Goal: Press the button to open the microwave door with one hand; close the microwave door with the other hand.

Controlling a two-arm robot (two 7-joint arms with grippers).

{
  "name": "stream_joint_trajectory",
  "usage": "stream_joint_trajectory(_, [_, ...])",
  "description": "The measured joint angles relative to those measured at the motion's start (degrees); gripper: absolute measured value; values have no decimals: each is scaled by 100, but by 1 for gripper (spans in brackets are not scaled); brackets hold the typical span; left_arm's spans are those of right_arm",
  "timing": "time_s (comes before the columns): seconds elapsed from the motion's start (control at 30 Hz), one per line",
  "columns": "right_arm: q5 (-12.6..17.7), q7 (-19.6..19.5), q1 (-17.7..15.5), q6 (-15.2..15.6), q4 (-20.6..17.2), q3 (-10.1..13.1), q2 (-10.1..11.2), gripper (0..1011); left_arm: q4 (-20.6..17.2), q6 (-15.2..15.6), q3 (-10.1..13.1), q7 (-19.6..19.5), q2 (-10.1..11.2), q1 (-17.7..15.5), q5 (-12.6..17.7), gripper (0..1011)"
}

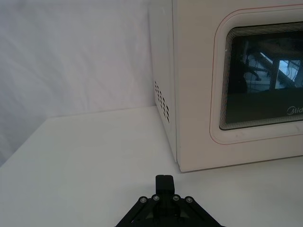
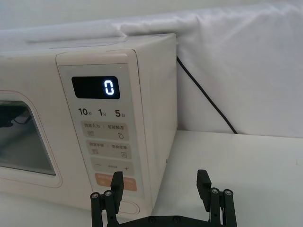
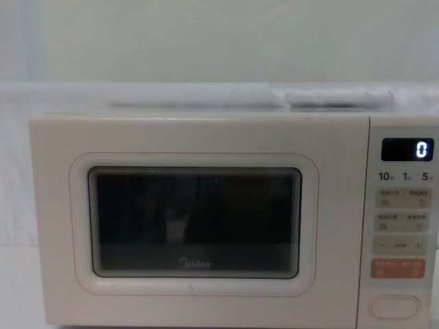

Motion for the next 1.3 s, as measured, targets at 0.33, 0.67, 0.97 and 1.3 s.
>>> stream_joint_trajectory(0.33, [0,0,0,0,0,0,0,1002,-3,0,0,0,4,0,-4,139])
stream_joint_trajectory(0.67, [0,0,0,0,0,0,0,1002,-5,0,0,0,4,0,-7,445])
stream_joint_trajectory(0.97, [0,0,0,0,0,0,0,1002,-5,0,0,0,4,0,-7,728])
stream_joint_trajectory(1.3, [0,0,0,0,0,0,0,1002,-5,0,0,0,4,0,-7,1001])
